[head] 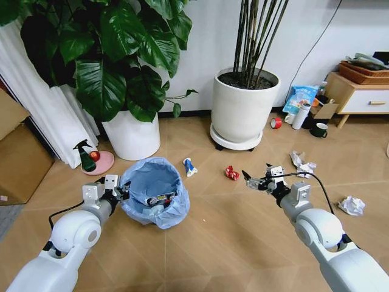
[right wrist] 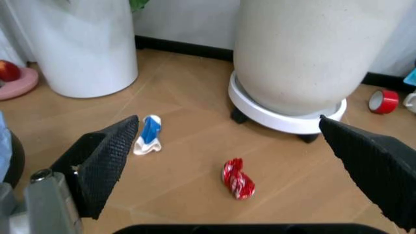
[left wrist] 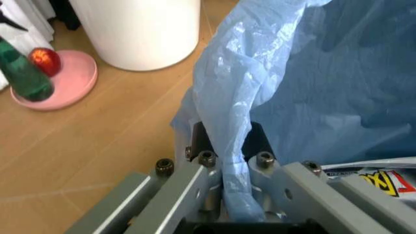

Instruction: Pick up the trash bin and place the garbage on the floor into it.

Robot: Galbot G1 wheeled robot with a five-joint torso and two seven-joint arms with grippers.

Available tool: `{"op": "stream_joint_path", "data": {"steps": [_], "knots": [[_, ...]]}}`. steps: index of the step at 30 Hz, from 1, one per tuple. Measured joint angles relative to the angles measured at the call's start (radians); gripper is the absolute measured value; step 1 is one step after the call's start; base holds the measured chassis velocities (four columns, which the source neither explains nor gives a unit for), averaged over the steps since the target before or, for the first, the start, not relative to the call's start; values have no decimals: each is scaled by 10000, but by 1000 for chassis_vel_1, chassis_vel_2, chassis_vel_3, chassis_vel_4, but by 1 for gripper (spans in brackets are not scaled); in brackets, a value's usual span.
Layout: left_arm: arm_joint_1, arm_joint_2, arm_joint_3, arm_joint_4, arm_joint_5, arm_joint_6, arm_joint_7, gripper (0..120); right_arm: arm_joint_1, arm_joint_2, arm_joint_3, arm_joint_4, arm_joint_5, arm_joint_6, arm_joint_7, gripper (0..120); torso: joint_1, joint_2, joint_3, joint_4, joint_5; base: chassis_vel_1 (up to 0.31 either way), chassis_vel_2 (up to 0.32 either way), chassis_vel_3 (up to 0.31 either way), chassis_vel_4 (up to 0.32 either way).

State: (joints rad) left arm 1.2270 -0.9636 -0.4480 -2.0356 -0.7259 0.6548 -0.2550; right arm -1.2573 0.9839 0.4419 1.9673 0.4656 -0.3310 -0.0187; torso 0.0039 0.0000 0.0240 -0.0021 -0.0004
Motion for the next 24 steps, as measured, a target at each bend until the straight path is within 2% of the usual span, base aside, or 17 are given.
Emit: {"op": "stream_joint_path", "data": {"steps": [4, 8, 9, 12, 14, 18, 24], "knots": [[26, 3, 10, 0, 5, -1, 0, 0, -36, 21, -4, -6, -27, 28, -15, 100, 0, 0, 1, -3, -8, -197, 169, 197, -182], [42, 5, 11, -2, 28, -3, 0, 0, -79, 23, -5, -7, -40, 41, -29, 100, 0, 0, 0, -1, 0, -189, 159, 171, -172], [50, 5, 12, -2, 30, -3, 1, 0, -96, 24, -4, -7, -42, 43, -29, 100, 0, 0, 0, -3, -10, -188, 187, 172, -174], [60, 7, 12, -12, 35, -4, 1, 0, -135, 28, -5, -4, -42, 48, -36, 100, 0, 0, 0, 1, 4, -148, 173, 164, -176], [60, 15, 12, -21, 36, -8, 3, 0, -151, 28, -5, 0, -43, 50, -41, 100, 1, 0, 1, -1, -10, -136, 102, 137, -113], [58, 30, 8, -43, 35, -12, 5, 0, -152, 19, -6, -1, -43, 45, -79, 100, 1, 0, 1, -1, -3, -109, 34, 110, -59], [94, 30, -1, -82, 33, -23, 12, 0, -158, 17, -5, -31, -60, 35, -151, 100, -1, 0, -1, 0, -8, -86, -100, 90, 100]]}}
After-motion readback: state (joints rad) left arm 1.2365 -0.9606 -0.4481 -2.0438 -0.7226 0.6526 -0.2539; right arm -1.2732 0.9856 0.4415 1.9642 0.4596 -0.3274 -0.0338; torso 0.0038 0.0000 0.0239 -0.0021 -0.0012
